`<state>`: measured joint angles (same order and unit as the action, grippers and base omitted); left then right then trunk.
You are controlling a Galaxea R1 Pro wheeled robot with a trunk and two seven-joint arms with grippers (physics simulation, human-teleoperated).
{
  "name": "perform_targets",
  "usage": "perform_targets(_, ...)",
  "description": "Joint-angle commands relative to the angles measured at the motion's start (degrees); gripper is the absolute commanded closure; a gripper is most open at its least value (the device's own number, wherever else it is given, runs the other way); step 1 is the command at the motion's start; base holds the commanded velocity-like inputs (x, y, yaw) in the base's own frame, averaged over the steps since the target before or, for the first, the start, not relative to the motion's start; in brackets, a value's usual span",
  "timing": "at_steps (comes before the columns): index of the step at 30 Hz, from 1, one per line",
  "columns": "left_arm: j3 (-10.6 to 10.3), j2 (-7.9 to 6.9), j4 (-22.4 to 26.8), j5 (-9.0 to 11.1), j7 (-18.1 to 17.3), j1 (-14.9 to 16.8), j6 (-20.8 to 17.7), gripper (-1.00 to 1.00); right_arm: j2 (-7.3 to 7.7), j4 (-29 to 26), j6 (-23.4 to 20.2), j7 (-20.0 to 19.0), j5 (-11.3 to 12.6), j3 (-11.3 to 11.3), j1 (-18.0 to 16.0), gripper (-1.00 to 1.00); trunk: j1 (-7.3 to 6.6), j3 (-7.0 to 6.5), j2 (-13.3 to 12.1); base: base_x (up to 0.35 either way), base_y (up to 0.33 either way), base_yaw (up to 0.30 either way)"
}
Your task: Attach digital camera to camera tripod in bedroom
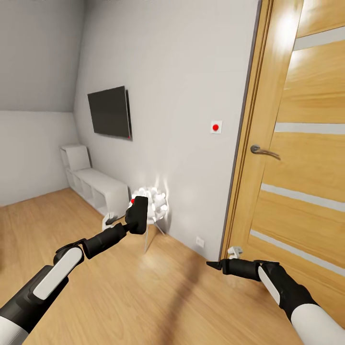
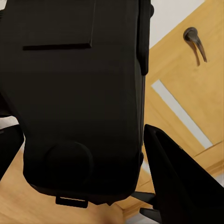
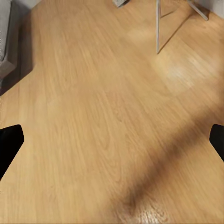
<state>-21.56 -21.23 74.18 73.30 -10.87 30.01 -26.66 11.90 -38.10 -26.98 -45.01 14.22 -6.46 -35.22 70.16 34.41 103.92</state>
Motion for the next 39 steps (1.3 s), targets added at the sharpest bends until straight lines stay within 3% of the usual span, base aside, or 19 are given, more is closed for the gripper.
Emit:
perform_targets(1, -0.1, -0.04, 0.0, 0.3, -0.1, 0.1, -0.1, 1.00, 0.09, 0.0, -0.4, 0.1, 0.6, -0.2, 0.0, -1.00, -0.23, -0.12, -0.4, 0.000, 0.000, 0.000)
perform_targets(39, 0.0, -0.04, -0.1, 0.3, -0.2, 0.1, -0.2, 1.00, 0.05, 0.0, -0.4, 0.1, 0.5, -0.2, 0.0, -1.00, -8.58, -6.94, -15.6, 0.000, 0.000, 0.000)
